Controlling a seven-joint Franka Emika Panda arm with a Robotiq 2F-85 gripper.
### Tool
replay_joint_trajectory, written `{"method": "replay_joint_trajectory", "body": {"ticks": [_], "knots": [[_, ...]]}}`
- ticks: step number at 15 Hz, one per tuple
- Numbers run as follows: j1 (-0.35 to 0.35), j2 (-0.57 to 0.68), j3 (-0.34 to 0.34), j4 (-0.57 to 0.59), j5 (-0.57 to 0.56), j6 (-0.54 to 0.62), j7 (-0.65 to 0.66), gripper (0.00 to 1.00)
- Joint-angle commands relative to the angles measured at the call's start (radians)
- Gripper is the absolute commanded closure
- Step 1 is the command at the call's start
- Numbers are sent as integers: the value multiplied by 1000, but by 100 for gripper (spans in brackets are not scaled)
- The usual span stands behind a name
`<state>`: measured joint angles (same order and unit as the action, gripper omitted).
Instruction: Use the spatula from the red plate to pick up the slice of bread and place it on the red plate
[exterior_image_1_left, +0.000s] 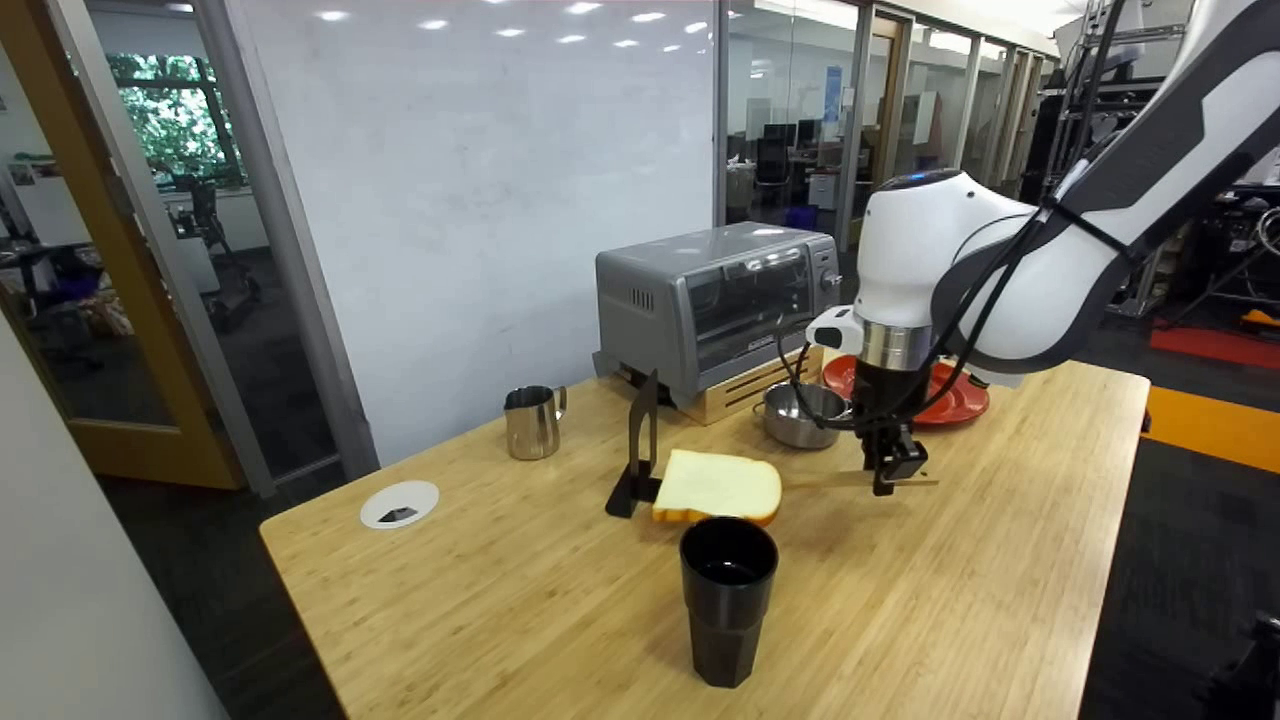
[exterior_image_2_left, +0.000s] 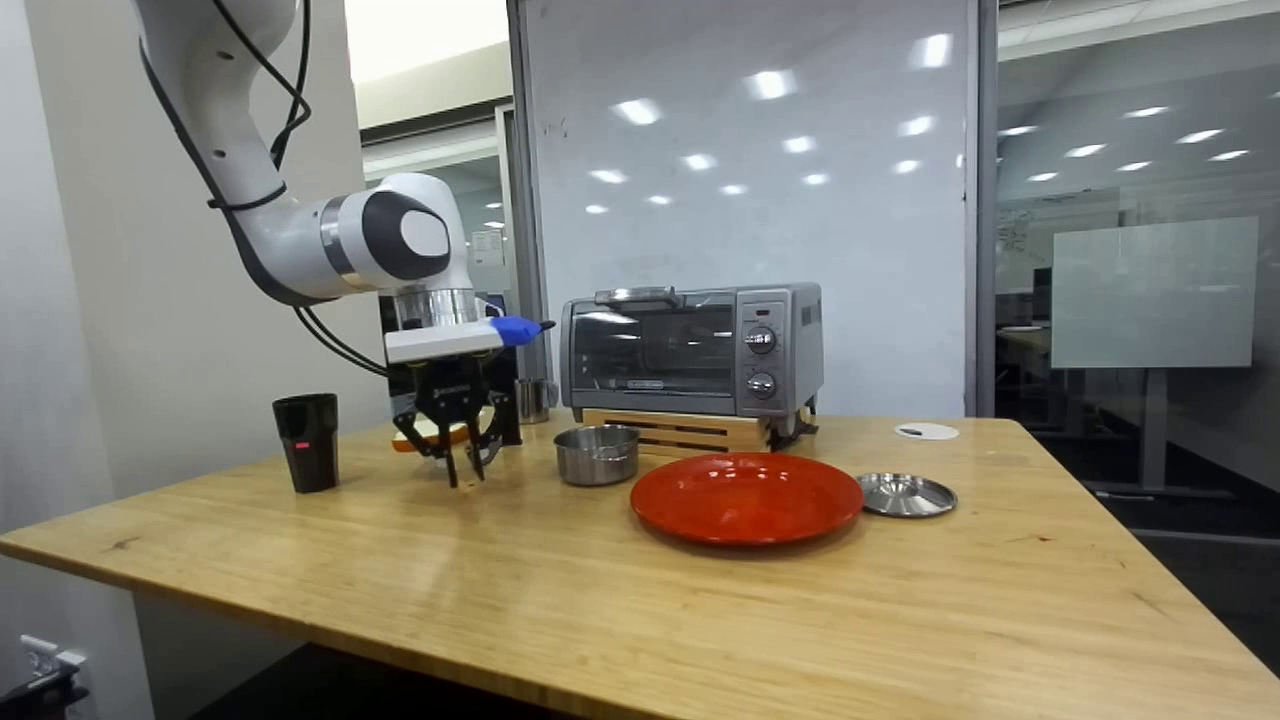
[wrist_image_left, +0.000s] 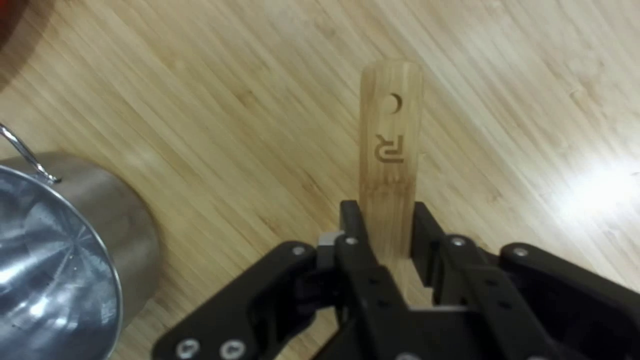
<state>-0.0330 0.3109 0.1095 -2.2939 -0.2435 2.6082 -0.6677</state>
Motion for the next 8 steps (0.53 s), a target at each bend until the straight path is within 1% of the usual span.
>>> {"method": "replay_joint_trajectory", "body": {"ticks": [1,8], "knots": [[-34,-59,1,-78,34,38,-55,93],[-71,-128,-27,-168,60,76,-82,93]]}}
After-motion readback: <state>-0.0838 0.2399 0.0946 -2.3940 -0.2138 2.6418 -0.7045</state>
